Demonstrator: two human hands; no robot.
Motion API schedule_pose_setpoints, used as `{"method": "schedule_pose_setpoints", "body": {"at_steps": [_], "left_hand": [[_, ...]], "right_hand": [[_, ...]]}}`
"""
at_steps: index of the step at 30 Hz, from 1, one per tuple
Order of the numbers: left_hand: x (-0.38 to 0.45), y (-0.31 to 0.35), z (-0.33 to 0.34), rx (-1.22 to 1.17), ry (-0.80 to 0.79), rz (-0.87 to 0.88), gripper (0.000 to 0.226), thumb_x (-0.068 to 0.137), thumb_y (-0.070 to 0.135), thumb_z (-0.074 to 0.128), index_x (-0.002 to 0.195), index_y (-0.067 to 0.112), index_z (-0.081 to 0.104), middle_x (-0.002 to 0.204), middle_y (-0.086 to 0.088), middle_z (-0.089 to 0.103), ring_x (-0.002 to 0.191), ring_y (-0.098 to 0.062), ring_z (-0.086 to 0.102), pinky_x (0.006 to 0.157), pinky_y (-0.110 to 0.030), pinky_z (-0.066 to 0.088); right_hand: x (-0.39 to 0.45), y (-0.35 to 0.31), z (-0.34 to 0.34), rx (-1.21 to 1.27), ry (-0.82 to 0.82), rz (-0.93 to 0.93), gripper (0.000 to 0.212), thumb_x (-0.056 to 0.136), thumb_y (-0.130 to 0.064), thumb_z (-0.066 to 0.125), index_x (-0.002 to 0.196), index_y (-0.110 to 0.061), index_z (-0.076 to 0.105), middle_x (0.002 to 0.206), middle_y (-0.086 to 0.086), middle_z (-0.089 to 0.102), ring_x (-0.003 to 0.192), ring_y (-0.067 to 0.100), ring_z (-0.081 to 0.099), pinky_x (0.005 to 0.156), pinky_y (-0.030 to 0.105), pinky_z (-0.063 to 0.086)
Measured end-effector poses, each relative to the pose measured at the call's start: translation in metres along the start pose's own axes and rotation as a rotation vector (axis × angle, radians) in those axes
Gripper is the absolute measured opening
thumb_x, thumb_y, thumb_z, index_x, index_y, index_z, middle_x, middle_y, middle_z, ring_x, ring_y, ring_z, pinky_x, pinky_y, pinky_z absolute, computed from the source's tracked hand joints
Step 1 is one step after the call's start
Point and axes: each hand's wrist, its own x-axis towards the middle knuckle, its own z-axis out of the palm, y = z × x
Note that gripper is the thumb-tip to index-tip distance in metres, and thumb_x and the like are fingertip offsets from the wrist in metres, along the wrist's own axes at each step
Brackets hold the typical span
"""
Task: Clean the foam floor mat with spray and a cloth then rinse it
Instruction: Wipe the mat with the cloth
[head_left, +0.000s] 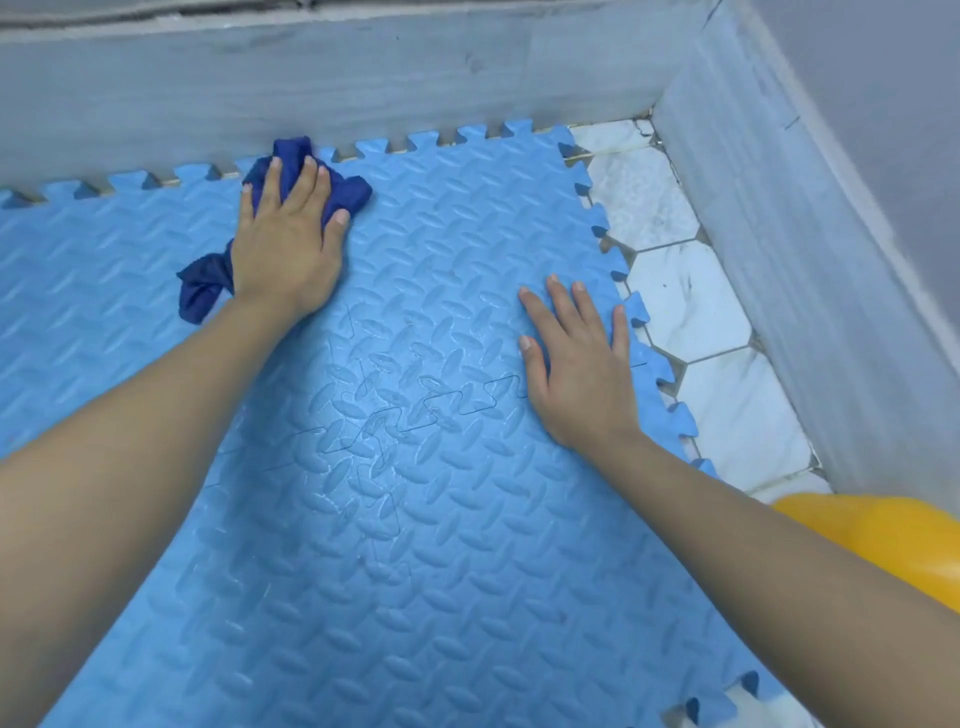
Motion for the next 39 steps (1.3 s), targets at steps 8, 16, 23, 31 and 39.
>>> {"method": "schedule_pose_setpoints", "body": {"at_steps": [8, 16, 23, 31, 39], "left_hand": [[-0.193, 0.055, -0.008, -0.042, -0.245, 0.528, 0.057, 0.099, 0.043, 0.020, 0.148, 0.017, 0.032, 0.154, 0.007, 0.031, 0.147, -0.017, 0.012, 0.119, -0.040, 0.008], [-0.067, -0.011, 0.000, -0.017, -0.026, 0.054, 0.058, 0.100, 0.043, 0.025, 0.151, 0.014, 0.022, 0.159, 0.000, 0.020, 0.147, -0.026, 0.006, 0.117, -0.049, 0.004], [-0.060, -0.012, -0.005, 0.019, -0.045, 0.096, 0.069, 0.096, 0.058, 0.027, 0.151, 0.016, 0.021, 0.159, 0.000, 0.018, 0.148, -0.026, 0.003, 0.116, -0.050, 0.003], [-0.064, -0.006, -0.025, -0.028, -0.168, 0.098, 0.050, 0.102, 0.028, 0.036, 0.148, 0.011, 0.028, 0.157, -0.008, 0.024, 0.145, -0.033, 0.016, 0.116, -0.049, 0.015], [-0.099, 0.001, -0.048, -0.040, -0.133, 0.106, 0.048, 0.088, -0.012, 0.040, 0.133, 0.002, 0.047, 0.134, -0.022, 0.048, 0.111, -0.044, 0.052, 0.082, -0.043, 0.038]], "right_hand": [[0.001, 0.000, 0.001, -0.015, 0.013, 0.005, 0.049, 0.103, -0.038, 0.029, 0.151, -0.030, 0.031, 0.161, -0.004, 0.025, 0.150, 0.019, 0.014, 0.120, 0.055, 0.004], [0.001, 0.002, 0.003, 0.011, 0.020, -0.001, 0.049, 0.102, -0.039, 0.029, 0.151, -0.031, 0.031, 0.161, -0.005, 0.024, 0.151, 0.018, 0.012, 0.120, 0.054, 0.003], [0.003, 0.002, 0.003, -0.015, 0.006, -0.006, 0.050, 0.102, -0.041, 0.028, 0.151, -0.031, 0.030, 0.161, -0.006, 0.023, 0.151, 0.018, 0.012, 0.119, 0.055, 0.003], [0.009, 0.002, -0.016, 0.123, -0.215, 0.018, 0.052, 0.102, -0.042, 0.034, 0.152, -0.036, 0.024, 0.164, -0.010, 0.008, 0.151, 0.013, -0.001, 0.118, 0.052, -0.010], [-0.046, 0.012, -0.071, 0.495, -0.232, 0.130, 0.059, 0.101, -0.037, 0.048, 0.154, -0.031, 0.023, 0.162, -0.005, 0.022, 0.152, 0.017, 0.002, 0.118, 0.037, 0.012]]}}
